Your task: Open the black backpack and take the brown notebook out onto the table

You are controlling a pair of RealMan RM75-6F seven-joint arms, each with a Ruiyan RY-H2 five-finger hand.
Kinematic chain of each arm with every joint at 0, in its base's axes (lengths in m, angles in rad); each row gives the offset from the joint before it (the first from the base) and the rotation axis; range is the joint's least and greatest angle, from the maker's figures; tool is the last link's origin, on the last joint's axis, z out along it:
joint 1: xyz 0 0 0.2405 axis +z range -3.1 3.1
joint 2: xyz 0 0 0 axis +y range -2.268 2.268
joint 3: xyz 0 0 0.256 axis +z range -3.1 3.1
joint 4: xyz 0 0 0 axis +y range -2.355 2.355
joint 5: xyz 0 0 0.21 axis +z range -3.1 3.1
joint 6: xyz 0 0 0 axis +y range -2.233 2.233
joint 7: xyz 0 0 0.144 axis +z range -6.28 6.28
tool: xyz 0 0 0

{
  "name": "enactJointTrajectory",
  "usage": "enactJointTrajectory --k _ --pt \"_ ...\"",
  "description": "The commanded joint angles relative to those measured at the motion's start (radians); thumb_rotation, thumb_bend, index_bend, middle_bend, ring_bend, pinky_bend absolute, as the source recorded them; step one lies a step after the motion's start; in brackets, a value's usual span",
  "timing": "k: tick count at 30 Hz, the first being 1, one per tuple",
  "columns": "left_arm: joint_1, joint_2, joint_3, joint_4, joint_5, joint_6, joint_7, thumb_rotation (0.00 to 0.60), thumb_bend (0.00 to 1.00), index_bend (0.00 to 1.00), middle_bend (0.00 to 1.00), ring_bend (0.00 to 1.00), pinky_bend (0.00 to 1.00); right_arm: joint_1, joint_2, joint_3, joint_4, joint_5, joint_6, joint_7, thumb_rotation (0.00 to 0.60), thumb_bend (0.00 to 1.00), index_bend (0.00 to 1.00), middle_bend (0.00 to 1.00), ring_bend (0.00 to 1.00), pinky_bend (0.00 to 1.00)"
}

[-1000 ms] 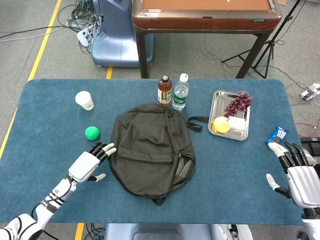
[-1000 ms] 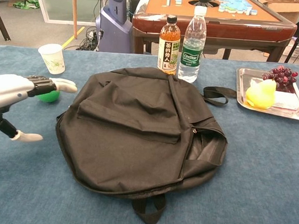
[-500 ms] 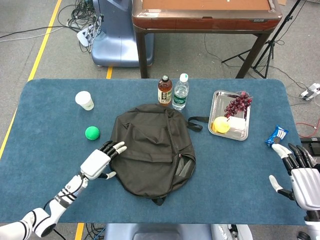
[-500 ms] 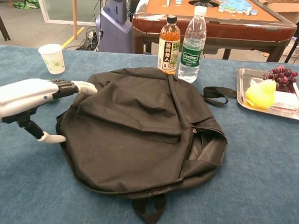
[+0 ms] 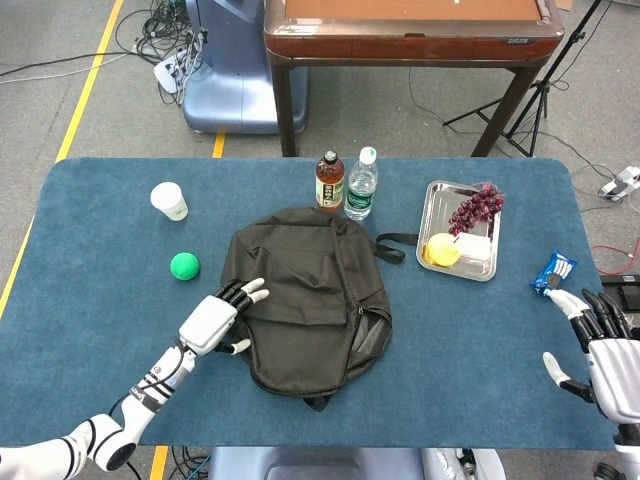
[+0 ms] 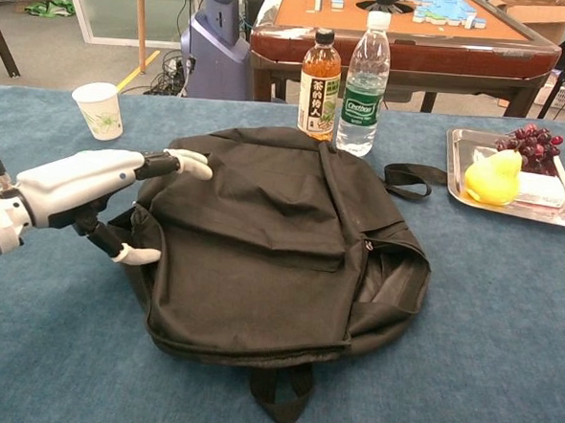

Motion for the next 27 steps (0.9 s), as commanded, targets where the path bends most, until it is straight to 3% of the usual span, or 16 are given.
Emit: enactJointTrajectory --k 1,4,16,27 --pt "-0.013 -0.003 -0.002 -0.004 -0.011 -0.018 0.04 0.6 0.21 0.22 0.05 0.08 0.06 -0.002 0.0 0.0 0.005 -0.001 0.003 0.006 0.6 0.34 0.13 0.15 0.0 0.03" --pt "-0.013 0.007 0.008 -0.005 -0.014 -0.022 0.086 0.6 0.26 0.22 0.05 0.08 0.06 -0.005 0.0 -0.001 0.01 0.002 0.002 0.014 0.6 0.34 0.13 0.15 0.0 0.03" --pt "0.03 0.078 0.06 -0.018 -0.006 0.022 0.129 0.6 0.26 0.2 0.05 0.08 0.06 0.0 -0.002 0.0 0.006 -0.006 -0.004 0.007 0.6 0.34 0.13 0.15 0.0 0.03" --pt "0.0 -0.003 0.072 0.071 0.042 0.03 0.142 0.6 0.26 0.18 0.05 0.08 0.06 -0.011 0.003 -0.004 0.003 -0.004 0.007 0.005 0.6 0.34 0.13 0.15 0.0 0.03"
